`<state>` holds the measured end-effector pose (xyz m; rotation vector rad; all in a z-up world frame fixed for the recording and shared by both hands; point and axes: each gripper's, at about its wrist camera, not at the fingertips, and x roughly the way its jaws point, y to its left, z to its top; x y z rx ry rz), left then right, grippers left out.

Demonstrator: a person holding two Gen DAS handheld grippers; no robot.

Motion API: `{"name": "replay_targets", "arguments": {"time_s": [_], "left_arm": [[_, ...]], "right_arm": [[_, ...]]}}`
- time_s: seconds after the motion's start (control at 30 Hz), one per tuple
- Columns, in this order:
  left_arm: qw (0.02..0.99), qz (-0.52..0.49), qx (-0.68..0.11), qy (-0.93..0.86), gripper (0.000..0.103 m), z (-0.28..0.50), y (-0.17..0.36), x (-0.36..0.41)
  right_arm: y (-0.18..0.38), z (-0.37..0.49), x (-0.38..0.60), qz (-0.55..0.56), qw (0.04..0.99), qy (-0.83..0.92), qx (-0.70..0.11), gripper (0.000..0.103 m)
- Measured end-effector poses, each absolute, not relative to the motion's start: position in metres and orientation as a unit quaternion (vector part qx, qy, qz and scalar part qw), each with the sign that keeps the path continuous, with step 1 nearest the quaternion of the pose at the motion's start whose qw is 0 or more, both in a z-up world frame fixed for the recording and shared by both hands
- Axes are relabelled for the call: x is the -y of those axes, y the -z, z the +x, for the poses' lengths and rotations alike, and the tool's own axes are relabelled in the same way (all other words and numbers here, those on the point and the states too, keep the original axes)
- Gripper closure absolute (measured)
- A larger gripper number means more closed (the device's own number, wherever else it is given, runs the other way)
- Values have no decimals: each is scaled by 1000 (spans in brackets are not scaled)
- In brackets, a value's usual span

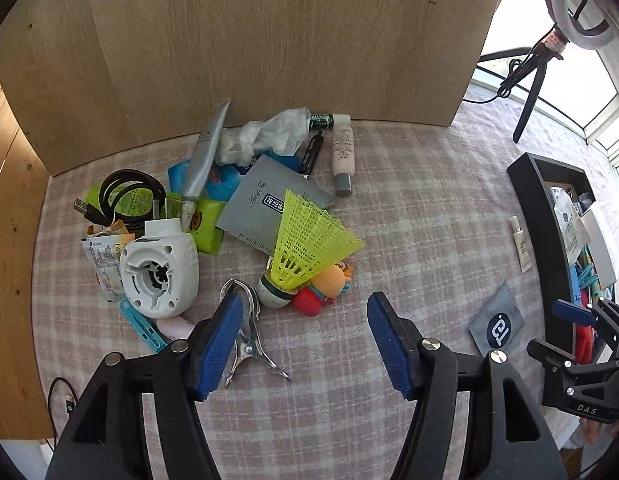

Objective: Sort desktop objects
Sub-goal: 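Grasp the yellow shuttlecock with the left gripper while the right gripper grasps the grey Tel packet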

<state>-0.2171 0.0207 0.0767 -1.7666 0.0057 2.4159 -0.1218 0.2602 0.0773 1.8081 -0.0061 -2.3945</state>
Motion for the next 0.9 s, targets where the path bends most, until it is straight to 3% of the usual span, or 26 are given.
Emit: {"name": "replay_targets", "arguments": {"time_s": [0.4, 0.53, 0.67, 0.73, 0.77, 0.9], "left_arm": [[68, -603, 0, -795, 45, -246, -44, -20], [73, -604, 6, -793, 67, -251, -42, -22], [75, -602, 12, -795, 67, -253, -37, -19], [75, -599, 14, -797, 68, -254, -36, -18], [75, -599, 16, -797, 73, -255, -36, -17], [74, -600, 35, -796, 74, -256, -33, -13]], "right_arm": [[-45, -135, -262, 628, 61, 775, 13, 39], [-40, -139, -260, 634, 61, 771, 10, 39], [-35, -145, -255, 643, 59, 764, -10, 39], [-33, -147, -251, 645, 62, 761, -21, 28], [-32, -148, -249, 646, 65, 760, -25, 27], [-29, -147, -234, 643, 71, 759, -65, 23]]}}
